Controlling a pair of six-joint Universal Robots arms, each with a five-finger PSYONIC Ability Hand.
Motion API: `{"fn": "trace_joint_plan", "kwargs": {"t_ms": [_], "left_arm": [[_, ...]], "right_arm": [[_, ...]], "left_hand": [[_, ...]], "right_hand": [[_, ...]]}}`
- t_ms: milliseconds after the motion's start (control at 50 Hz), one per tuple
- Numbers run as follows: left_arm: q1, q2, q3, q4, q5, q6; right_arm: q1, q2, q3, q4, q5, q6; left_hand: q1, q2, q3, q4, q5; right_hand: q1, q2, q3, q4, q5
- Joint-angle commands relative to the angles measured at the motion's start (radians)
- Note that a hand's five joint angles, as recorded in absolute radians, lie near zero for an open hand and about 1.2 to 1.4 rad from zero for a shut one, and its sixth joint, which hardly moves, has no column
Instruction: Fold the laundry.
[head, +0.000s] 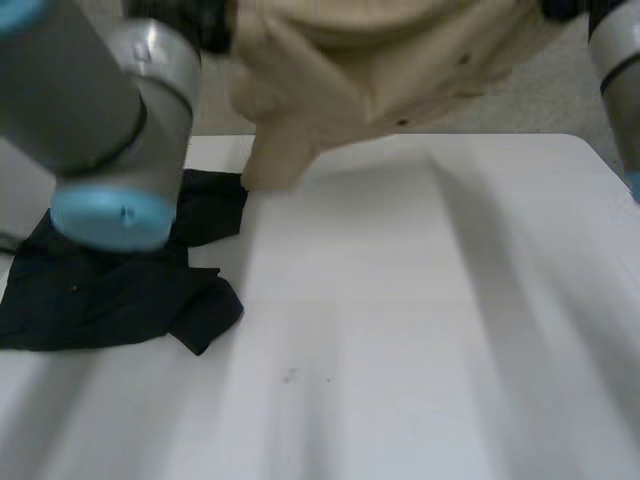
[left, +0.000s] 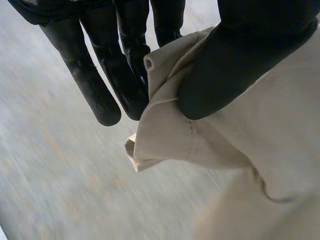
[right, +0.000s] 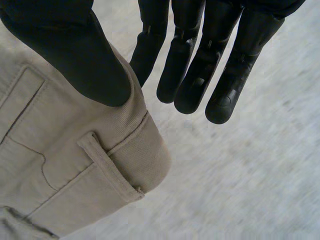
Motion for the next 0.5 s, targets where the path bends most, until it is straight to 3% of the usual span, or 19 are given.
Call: {"fn": "trace_joint_plan", "kwargs": {"t_ms": [20,140,280,400,500], "left_arm": [[-0.004,0.038,-0.376,0.028,-0.001,-0.005],[-0.012,0.038,-0.595,0.037,0.001,-0.003],[-0.030,0.041,-0.767,0.029,-0.005,0.011],[-0.062,0.112,-0.830,0.005,-0.005,0.012],[-0.058,0.172,-0.827,0.000,-0.001,-0.002]], "right_arm": [[-0.040,-0.027,0.236,0.108,-0.064,-0.014],[-0.088,-0.027,0.460,0.168,-0.129,-0.076],[-0.135,-0.027,0.640,0.170,-0.137,-0.210],[-0.151,-0.035,0.717,0.168,-0.140,-0.233],[-0.166,-0.068,0.758,0.167,-0.159,-0.234]], "left_hand": [[0.271,0.197,0.203,0.196,0.237],[0.271,0.197,0.203,0.196,0.237],[0.260,0.186,0.192,0.185,0.226],[-0.417,-0.491,-0.485,-0.492,-0.451],[-0.603,-0.677,-0.671,-0.678,-0.637]], "right_hand": [[0.413,0.225,0.219,0.208,0.225],[0.413,0.225,0.219,0.208,0.225],[0.413,0.225,0.219,0.208,0.225],[0.413,0.225,0.219,0.208,0.225],[0.413,0.225,0.219,0.208,0.225]]}}
